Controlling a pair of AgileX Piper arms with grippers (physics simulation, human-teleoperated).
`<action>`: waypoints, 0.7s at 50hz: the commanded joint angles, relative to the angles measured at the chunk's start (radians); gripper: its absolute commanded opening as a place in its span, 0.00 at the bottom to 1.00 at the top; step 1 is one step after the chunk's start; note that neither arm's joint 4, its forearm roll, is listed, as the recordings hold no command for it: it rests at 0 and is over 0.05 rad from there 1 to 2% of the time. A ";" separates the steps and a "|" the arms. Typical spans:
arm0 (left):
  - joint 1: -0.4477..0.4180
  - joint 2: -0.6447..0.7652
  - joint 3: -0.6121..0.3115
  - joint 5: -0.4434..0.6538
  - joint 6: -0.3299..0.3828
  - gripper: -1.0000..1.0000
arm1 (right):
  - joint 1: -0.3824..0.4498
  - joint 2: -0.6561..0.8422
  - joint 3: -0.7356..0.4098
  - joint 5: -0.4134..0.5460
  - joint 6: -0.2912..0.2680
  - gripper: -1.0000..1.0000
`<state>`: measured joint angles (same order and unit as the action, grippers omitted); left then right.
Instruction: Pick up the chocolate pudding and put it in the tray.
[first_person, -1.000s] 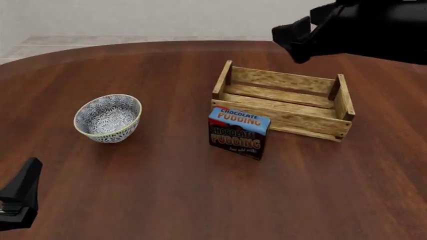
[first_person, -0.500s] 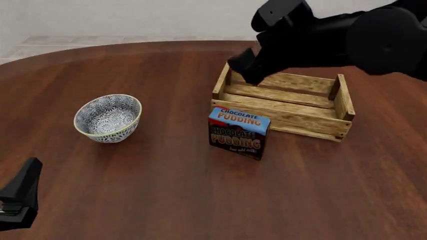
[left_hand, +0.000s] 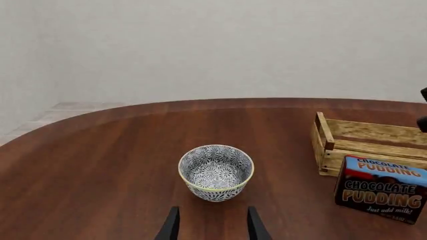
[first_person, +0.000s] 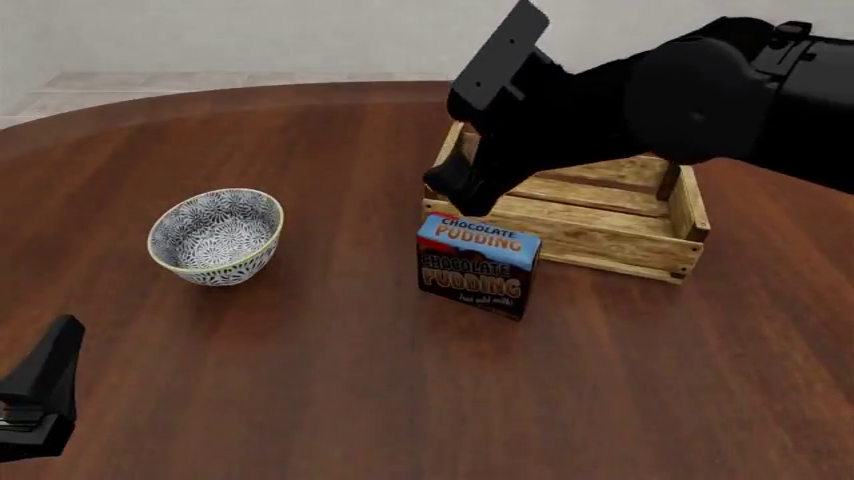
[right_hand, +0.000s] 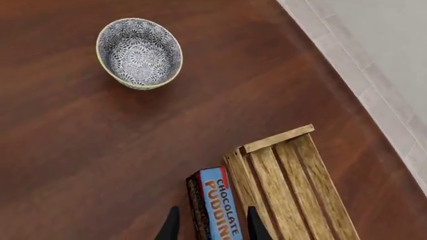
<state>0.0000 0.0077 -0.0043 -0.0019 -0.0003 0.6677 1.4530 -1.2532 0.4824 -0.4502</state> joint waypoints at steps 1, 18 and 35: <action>0.000 0.000 0.000 0.000 0.000 1.00 | 0.016 0.011 -0.015 0.057 -0.043 1.00; 0.000 0.000 0.000 0.000 0.000 1.00 | -0.013 0.037 -0.025 0.105 -0.069 1.00; 0.000 0.000 0.000 0.000 0.000 1.00 | -0.025 0.053 -0.003 0.104 -0.089 1.00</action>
<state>0.0000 0.0077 -0.0043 -0.0019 -0.0002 0.6527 1.4935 -1.2661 0.5864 -0.5269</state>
